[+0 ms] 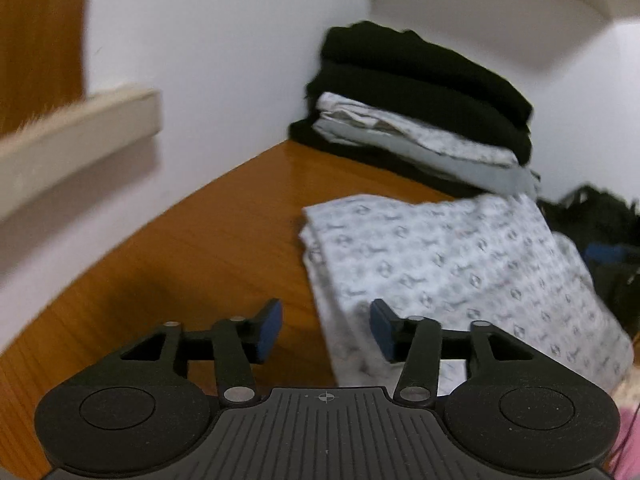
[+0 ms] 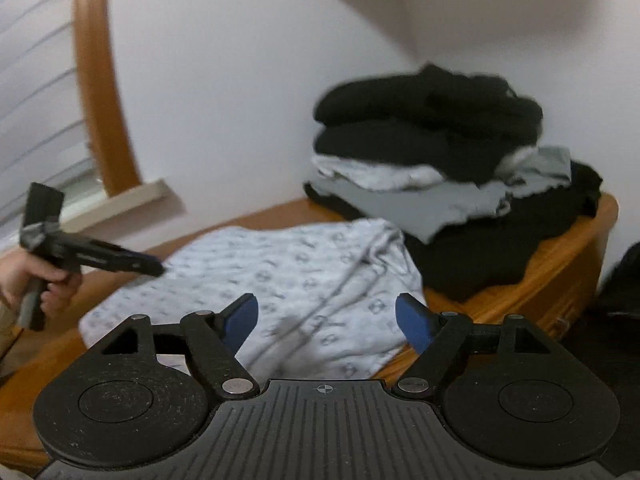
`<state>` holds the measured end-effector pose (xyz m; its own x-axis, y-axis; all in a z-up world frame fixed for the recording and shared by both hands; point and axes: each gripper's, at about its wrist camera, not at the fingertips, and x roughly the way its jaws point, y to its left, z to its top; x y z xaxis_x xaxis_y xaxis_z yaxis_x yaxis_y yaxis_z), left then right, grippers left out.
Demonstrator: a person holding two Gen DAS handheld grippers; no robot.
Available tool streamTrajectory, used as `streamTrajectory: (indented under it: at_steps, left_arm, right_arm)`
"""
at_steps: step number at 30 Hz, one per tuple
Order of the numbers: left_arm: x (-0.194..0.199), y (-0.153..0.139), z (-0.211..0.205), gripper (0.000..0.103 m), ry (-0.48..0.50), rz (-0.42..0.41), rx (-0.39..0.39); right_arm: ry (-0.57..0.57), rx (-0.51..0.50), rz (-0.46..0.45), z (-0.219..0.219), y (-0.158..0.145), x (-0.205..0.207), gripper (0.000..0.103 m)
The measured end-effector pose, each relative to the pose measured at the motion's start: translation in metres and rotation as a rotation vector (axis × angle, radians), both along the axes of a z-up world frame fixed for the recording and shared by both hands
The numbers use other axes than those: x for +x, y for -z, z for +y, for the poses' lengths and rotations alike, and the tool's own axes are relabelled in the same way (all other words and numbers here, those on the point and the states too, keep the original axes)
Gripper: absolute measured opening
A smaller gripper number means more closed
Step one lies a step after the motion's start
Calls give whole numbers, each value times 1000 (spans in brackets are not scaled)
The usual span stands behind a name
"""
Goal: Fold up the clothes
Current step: 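Grasp the white printed garment edge with the left gripper and lift it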
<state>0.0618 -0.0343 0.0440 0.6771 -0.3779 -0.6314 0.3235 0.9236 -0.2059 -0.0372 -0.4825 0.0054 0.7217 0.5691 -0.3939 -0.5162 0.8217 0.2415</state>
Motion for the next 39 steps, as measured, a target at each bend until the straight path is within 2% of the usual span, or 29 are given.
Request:
streamTrajectory:
  at_steps: [4, 9, 15, 16, 18, 21, 25, 26, 29, 35, 36, 37, 39]
  left_arm:
    - [7, 1, 0, 60, 35, 19, -73]
    - [18, 0, -12, 60, 95, 27, -97]
    - [33, -5, -32, 58, 164, 48, -39]
    - [34, -6, -34, 58, 170, 54, -26]
    - [35, -7, -36, 58, 180, 60, -3]
    - [34, -7, -38, 58, 189, 56, 18]
    - [33, -7, -40, 59, 192, 45, 37]
    - [33, -7, -40, 59, 188, 43, 32]
    - [33, -6, -37, 59, 179, 36, 11]
    - [34, -3, -37, 57, 174, 19, -13]
    - [34, -3, -38, 54, 179, 20, -17]
    - [34, -3, -38, 47, 184, 24, -22]
    - [35, -2, -39, 34, 196, 32, -34]
  right_arm:
    - [17, -15, 44, 4, 11, 19, 76]
    - [2, -11, 78, 13, 22, 36, 77]
    - [-25, -39, 50, 28, 25, 43, 77]
    - [-10, -43, 43, 29, 24, 41, 77]
    - [44, -64, 26, 30, 20, 36, 67]
    - [93, -98, -50, 27, 11, 19, 71]
    - [89, -54, 2, 16, 18, 25, 75]
    - [90, -49, 10, 15, 21, 27, 78]
    - [53, -1, 38, 13, 27, 33, 79]
    - [-42, -24, 41, 29, 26, 37, 79]
    - [-56, -23, 41, 32, 26, 37, 76]
    - [-65, -23, 40, 34, 26, 36, 73]
    - [-82, -23, 38, 39, 25, 35, 51]
